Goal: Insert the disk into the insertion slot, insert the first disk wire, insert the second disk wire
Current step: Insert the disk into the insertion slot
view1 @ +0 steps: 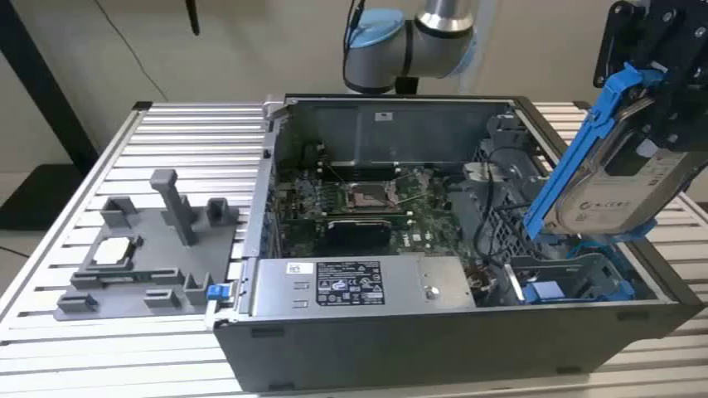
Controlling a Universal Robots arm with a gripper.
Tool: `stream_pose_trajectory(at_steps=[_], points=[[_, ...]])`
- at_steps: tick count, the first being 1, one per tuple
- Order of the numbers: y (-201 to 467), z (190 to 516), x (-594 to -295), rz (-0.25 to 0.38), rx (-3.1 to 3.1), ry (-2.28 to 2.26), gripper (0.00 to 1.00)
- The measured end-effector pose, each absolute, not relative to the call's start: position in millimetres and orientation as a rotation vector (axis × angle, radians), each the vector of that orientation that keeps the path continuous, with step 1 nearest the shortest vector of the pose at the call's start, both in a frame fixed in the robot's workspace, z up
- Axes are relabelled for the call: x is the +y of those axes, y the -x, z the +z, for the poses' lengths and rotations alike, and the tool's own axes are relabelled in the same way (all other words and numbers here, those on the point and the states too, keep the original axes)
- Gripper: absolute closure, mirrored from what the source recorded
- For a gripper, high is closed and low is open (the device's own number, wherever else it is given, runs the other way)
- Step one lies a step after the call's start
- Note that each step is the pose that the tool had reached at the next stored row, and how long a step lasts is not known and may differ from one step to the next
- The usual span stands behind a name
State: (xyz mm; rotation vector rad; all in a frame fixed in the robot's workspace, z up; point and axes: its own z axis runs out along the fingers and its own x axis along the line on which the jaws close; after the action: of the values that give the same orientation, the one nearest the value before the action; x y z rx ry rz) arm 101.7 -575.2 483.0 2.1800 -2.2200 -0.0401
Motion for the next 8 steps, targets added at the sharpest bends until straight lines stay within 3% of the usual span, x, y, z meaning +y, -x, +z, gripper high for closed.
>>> stream_pose_trajectory(at_steps=[8], points=[[-101.7, 483.0, -575.2, -0.04, -2.22, -2.18, 1.0]])
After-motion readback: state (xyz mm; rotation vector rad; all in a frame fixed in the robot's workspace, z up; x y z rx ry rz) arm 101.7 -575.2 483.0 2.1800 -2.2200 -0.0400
